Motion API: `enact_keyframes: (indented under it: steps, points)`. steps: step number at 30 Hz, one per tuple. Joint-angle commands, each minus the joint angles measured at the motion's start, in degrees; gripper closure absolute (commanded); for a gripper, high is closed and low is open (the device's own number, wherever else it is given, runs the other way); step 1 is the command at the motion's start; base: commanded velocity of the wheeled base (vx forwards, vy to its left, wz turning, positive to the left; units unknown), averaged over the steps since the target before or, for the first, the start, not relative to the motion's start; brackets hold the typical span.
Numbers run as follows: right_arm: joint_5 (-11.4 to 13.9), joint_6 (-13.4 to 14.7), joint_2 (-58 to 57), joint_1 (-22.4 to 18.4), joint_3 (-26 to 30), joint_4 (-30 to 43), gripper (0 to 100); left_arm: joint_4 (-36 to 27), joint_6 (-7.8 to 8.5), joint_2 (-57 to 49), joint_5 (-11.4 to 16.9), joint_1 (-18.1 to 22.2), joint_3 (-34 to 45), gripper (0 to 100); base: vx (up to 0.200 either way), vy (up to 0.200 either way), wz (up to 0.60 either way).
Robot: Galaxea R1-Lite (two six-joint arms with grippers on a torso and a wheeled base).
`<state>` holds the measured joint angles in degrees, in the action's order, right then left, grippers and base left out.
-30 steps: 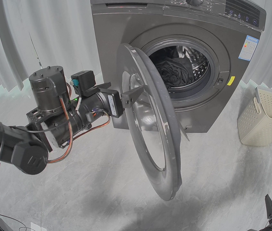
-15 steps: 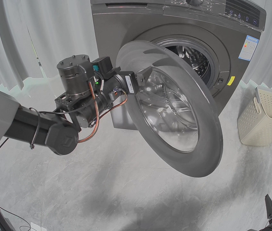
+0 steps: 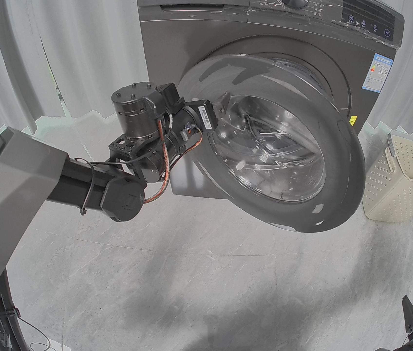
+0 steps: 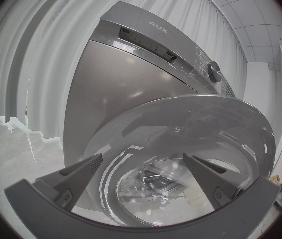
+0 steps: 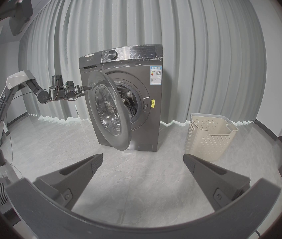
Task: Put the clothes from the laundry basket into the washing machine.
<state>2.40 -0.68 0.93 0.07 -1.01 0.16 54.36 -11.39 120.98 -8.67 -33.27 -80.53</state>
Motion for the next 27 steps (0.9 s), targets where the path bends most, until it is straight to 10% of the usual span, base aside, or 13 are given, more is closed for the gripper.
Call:
enact_keyframes:
  steps: [1,6,27]
  points:
    - [-0.03,-0.02,-0.75,0.01,0.84,0.02,0,0.05,-0.48,0.49,-0.74,-0.04,-0.42,0,0.000,0.000,0.00]
    - [-0.03,-0.02,-0.75,0.01,0.92,0.02,0,-0.39,-2.15,-2.41,-2.67,-0.39,1.61,0,0.000,0.000,0.00]
    - [0.06,-0.02,-0.75,0.01,0.92,0.02,0,-12.52,-1.80,-76.16,-0.47,-0.31,70.78,0,0.000,0.000,0.00]
